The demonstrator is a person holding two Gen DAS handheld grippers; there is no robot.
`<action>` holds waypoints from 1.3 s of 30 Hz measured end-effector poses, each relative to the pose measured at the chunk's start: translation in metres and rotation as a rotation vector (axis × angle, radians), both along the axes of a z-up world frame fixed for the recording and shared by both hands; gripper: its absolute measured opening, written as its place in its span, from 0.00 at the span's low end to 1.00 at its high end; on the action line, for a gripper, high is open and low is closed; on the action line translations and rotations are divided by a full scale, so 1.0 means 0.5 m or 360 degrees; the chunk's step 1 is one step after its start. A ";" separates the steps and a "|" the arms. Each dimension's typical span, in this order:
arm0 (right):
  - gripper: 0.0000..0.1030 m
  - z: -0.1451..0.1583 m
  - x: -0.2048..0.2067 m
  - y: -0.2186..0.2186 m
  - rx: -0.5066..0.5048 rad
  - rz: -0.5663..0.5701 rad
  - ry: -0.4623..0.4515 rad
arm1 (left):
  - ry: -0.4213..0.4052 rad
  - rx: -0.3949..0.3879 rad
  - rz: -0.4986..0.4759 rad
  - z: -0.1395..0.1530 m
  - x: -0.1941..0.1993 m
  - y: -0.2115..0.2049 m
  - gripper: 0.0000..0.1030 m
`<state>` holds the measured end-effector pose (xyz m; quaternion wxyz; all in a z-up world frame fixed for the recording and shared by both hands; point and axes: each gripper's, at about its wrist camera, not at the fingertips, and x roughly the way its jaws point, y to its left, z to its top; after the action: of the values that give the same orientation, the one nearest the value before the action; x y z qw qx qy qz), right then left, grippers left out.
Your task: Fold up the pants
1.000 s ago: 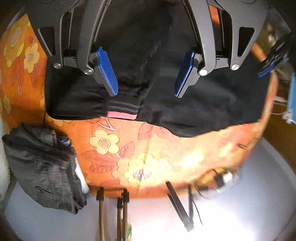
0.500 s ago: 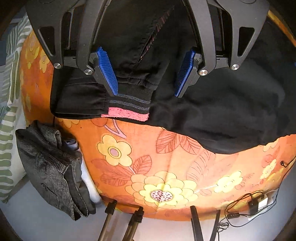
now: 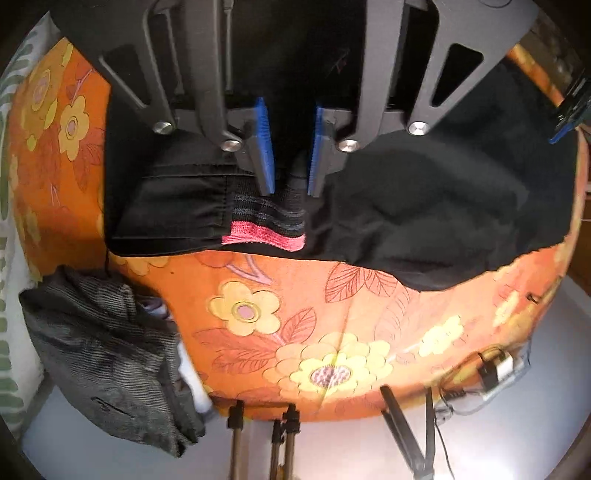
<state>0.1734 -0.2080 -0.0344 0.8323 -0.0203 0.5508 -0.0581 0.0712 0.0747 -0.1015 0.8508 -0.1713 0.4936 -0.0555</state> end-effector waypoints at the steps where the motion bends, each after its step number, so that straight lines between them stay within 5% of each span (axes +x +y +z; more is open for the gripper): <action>1: 0.14 0.013 -0.014 -0.014 0.0034 -0.0015 -0.0030 | -0.0003 0.0008 -0.0002 0.000 -0.001 -0.001 0.28; 13: 0.13 0.094 -0.167 -0.145 0.0251 -0.0149 -0.0265 | -0.0009 0.0048 0.0016 -0.001 0.000 -0.010 0.28; 20: 0.16 0.045 -0.230 -0.232 0.0277 -0.0270 -0.0150 | -0.0005 0.0035 0.0027 -0.002 0.001 -0.008 0.28; 26: 0.35 0.019 -0.271 -0.285 0.0217 -0.0373 -0.0015 | -0.0003 0.0038 0.0025 -0.002 0.000 -0.007 0.28; 32: 0.35 0.043 -0.287 -0.292 0.0215 -0.0370 -0.0115 | -0.0044 0.0096 0.0031 0.019 -0.004 -0.001 0.28; 39: 0.35 0.058 -0.261 -0.193 0.0182 -0.0127 -0.0223 | -0.0196 0.0197 0.0158 0.077 -0.033 0.062 0.28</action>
<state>0.0429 -0.3046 -0.0054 0.8656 0.0534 0.4941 -0.0609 0.0546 0.1057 -0.0629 0.8903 -0.1389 0.4337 0.0069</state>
